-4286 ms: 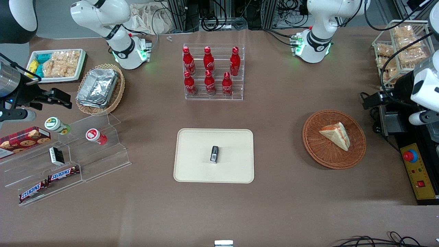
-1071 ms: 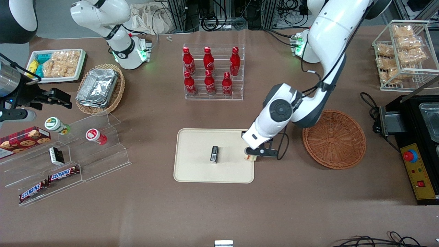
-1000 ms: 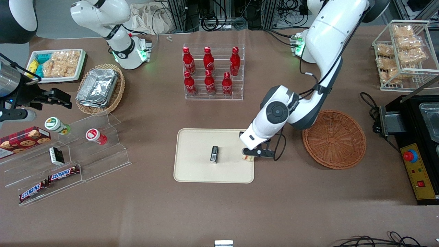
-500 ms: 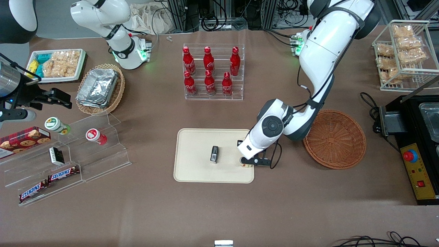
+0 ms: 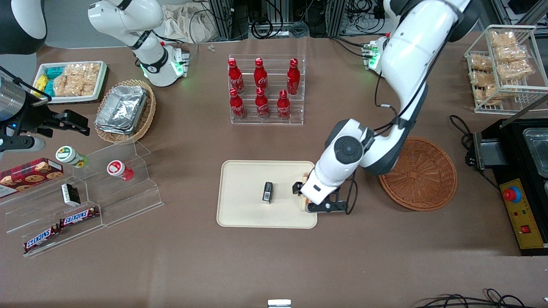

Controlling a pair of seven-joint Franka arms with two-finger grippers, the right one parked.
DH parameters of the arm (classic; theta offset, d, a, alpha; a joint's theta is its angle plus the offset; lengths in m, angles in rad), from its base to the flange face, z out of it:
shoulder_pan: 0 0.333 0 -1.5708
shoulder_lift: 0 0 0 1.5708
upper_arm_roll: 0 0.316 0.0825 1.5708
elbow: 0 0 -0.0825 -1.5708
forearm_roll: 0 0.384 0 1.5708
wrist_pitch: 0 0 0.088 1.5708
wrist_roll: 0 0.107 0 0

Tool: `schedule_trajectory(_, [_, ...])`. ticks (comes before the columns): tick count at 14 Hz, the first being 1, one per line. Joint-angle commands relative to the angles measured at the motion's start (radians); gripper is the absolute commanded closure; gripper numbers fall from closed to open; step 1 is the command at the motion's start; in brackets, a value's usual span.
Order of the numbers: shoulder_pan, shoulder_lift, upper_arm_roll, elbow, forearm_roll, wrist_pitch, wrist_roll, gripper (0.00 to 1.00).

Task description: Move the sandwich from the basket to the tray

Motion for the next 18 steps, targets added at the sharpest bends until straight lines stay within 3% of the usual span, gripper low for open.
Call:
schedule_trajectory(1, [0.041, -0.174, 0.038, -0.029, -0.003, -0.197, -0.004, 0.00])
schedule_trajectory(6, [0.195, -0.392, 0.040, -0.038, -0.123, -0.476, 0.227, 0.00])
schedule_trajectory(9, [0.274, -0.513, 0.049, -0.043, -0.126, -0.662, 0.340, 0.00])
schedule_trajectory(12, [0.282, -0.620, 0.142, -0.043, -0.127, -0.834, 0.438, 0.00])
schedule_trajectory(18, [0.285, -0.664, 0.195, -0.030, -0.109, -0.906, 0.549, 0.00])
